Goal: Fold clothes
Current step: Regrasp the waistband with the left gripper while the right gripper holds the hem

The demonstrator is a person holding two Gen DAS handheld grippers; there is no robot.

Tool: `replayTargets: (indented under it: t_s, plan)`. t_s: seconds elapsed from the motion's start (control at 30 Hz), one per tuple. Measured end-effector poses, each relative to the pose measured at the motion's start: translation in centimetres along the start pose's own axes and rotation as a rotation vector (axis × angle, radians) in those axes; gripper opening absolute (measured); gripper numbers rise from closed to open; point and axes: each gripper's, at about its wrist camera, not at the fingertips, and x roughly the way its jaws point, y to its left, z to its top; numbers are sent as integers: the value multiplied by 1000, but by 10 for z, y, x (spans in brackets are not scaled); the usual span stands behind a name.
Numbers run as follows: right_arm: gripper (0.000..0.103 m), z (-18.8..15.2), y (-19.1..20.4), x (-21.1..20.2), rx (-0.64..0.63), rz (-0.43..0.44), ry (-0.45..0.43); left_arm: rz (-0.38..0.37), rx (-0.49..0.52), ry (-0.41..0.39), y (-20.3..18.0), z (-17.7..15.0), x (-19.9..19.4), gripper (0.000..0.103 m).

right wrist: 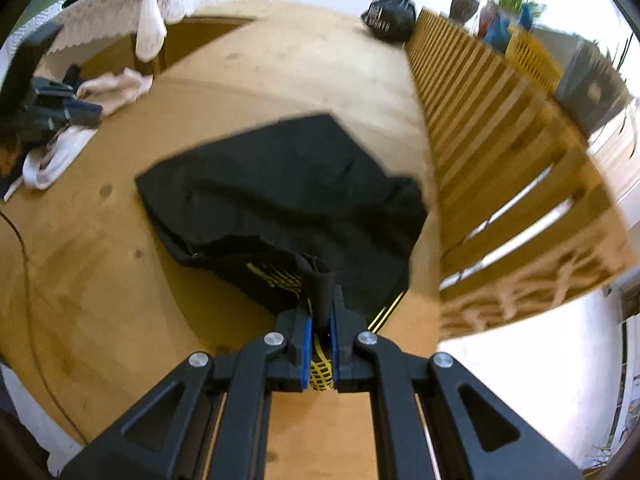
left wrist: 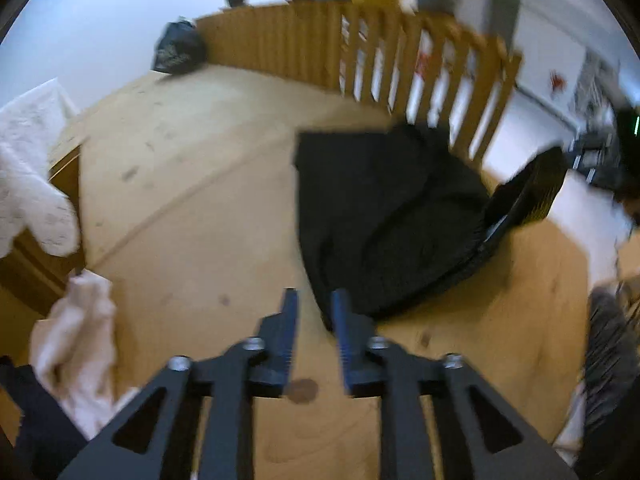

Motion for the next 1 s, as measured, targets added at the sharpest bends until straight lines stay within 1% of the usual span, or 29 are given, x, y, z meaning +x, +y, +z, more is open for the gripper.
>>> replayTargets:
  t_s: [0.07,0.17,0.43,0.57,0.7,0.8,0.97,1.0]
  plan:
    - [7,-9,1,9,4,10,20,14,67,40,-18,-13,27,31]
    - [7,-14,-4,17,18,22,32,7,81,79,-22,-24,51,31]
    - [7,-13,-24,28,69,28,36,19,119,106,-20,-19,77,29]
    - [7,-9,-23,30,61,32,27,11,109,110,-18,-13,90,30]
    - [7,-7,-22,29,57,37,21,13,111,119,-22,-19,99,29]
    - [7,-8,-23,29,57,34,25,12,87,99,-21,-15,100,31]
    - [7,-10,-24,30,62,36,29,11,53,71,-20,-9,101,29]
    - [7,-10,-24,30,62,36,29,2,51,60,-21,-9,98,31]
